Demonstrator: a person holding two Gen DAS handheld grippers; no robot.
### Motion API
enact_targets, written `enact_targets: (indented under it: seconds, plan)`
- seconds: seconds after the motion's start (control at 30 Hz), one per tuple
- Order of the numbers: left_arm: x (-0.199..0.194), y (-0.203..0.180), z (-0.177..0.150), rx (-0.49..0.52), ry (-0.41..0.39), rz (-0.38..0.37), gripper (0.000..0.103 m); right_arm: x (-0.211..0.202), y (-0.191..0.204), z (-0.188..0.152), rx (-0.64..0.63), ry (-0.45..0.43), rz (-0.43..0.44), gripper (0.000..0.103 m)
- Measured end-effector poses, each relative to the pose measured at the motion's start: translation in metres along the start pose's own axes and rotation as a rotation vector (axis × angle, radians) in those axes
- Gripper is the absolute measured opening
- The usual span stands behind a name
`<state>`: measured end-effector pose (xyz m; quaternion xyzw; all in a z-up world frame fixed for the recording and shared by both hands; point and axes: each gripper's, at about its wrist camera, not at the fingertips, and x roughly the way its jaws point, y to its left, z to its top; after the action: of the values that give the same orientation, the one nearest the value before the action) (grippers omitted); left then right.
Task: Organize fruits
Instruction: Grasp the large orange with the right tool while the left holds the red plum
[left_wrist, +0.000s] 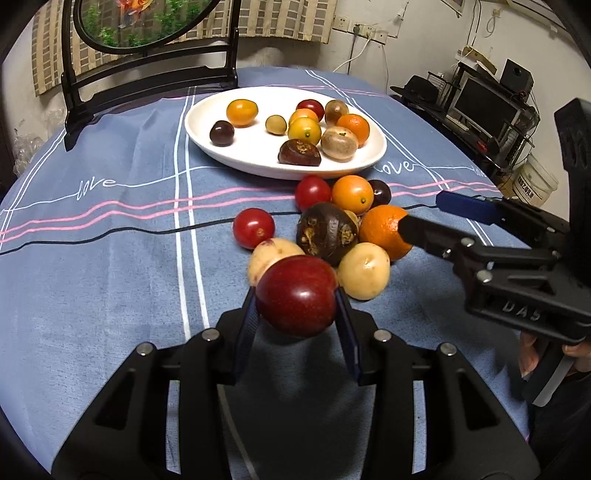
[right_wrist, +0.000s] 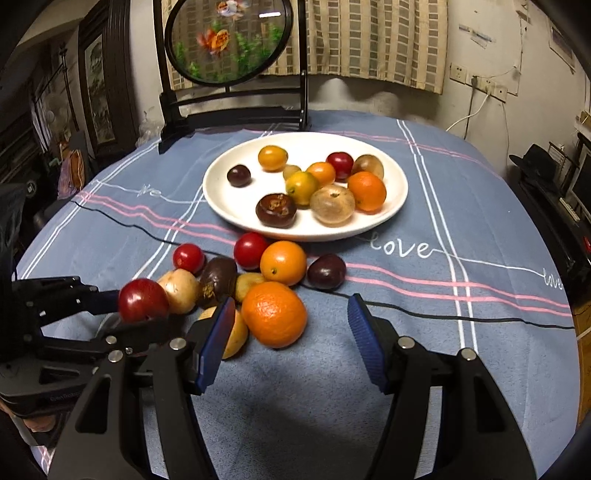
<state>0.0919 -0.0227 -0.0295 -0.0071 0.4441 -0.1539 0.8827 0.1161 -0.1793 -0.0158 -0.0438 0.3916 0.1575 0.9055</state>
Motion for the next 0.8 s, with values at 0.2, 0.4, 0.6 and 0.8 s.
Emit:
enact_targets:
  seconds: [0.2, 0.4, 0.6, 0.8]
  plan:
    - [0.0, 0.0, 0.0, -0.001, 0.0, 0.0, 0.042, 0.013, -0.004, -0.003, 0.049, 0.049, 0.027, 0.064]
    - [0.001, -0.001, -0.001, -0.003, 0.004, -0.001, 0.042, 0.026, -0.017, -0.004, 0.182, 0.078, 0.094, 0.064]
    - [0.005, 0.0, -0.001, -0.014, 0.022, -0.013, 0.042, 0.037, -0.036, -0.008, 0.34, 0.116, 0.212, 0.064]
    - [0.008, 0.0, -0.002, -0.017, 0.028, -0.015, 0.042, 0.033, -0.033, -0.008, 0.346, 0.111, 0.218, 0.058]
